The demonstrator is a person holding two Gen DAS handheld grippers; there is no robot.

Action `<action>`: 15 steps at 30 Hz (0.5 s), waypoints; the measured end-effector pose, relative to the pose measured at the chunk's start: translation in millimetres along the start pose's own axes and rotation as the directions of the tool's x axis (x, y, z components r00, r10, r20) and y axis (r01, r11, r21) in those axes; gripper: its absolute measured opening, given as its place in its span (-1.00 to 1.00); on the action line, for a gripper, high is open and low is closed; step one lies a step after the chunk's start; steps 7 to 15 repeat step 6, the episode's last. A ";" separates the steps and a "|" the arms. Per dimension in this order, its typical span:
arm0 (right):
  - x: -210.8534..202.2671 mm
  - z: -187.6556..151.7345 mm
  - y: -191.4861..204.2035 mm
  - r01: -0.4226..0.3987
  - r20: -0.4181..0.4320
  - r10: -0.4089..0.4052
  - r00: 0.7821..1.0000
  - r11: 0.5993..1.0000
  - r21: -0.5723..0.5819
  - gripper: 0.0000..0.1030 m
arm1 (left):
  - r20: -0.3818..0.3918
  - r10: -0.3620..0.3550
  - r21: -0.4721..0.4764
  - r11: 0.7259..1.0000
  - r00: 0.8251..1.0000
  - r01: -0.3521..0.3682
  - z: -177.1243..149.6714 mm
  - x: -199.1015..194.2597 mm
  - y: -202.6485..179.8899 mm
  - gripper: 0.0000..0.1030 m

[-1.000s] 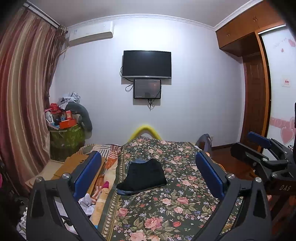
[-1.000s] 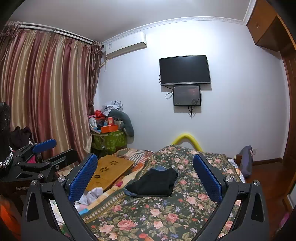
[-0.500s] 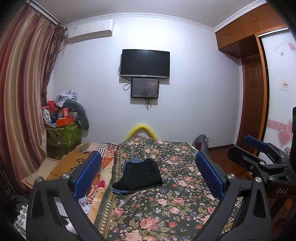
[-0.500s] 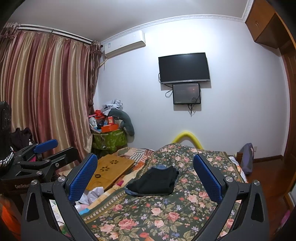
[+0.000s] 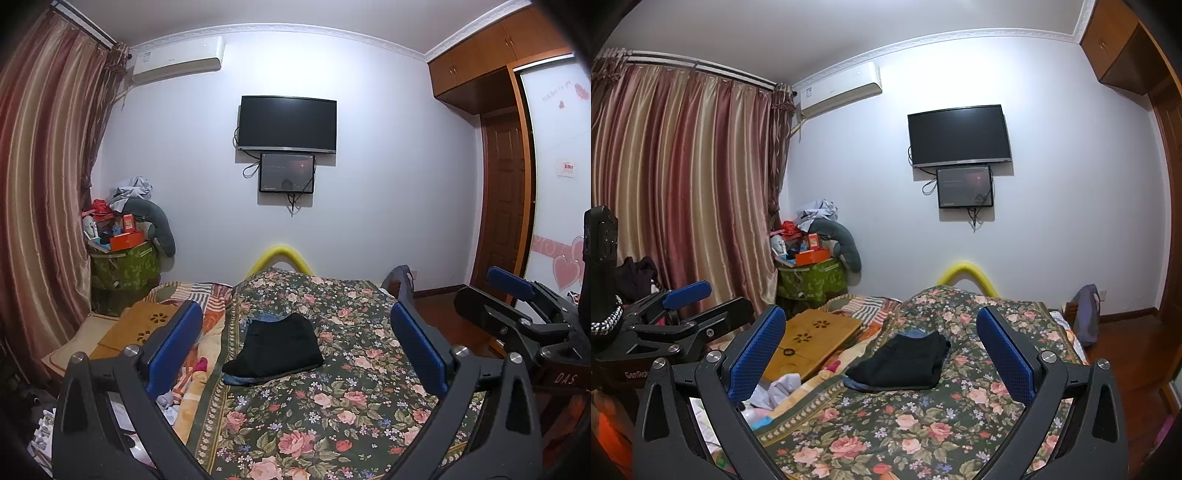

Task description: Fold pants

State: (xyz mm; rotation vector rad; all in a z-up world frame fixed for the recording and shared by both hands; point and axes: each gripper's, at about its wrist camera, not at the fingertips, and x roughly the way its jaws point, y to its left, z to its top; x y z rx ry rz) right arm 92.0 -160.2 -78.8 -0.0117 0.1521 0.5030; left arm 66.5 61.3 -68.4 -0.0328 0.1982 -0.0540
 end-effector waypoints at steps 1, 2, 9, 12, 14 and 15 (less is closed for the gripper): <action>0.1 -0.1 -0.1 -0.001 -0.001 0.001 1.000 1.000 0.002 1.00 | 0.000 -0.001 0.003 1.000 1.000 0.001 -0.4 0.1 -0.5 1.00; 0.4 0.2 0.0 -0.002 -0.002 0.002 1.000 1.000 0.003 1.00 | 0.000 -0.001 0.005 1.000 1.000 0.001 -0.8 0.2 -0.4 0.99; 0.7 0.1 -0.3 -0.003 -0.002 0.003 1.000 1.000 0.003 1.00 | -0.003 -0.001 -0.002 1.000 1.000 0.001 -2.7 1.6 1.3 1.00; 0.7 0.1 -0.3 -0.003 -0.002 0.003 1.000 1.000 0.003 1.00 | -0.003 -0.001 -0.002 1.000 1.000 0.001 -2.7 1.6 1.3 1.00; 0.7 0.1 -0.3 -0.003 -0.002 0.003 1.000 1.000 0.003 1.00 | -0.003 -0.001 -0.002 1.000 1.000 0.001 -2.7 1.6 1.3 1.00; 0.7 0.1 -0.3 -0.003 -0.002 0.003 1.000 1.000 0.003 1.00 | -0.003 -0.001 -0.002 1.000 1.000 0.001 -2.7 1.6 1.3 1.00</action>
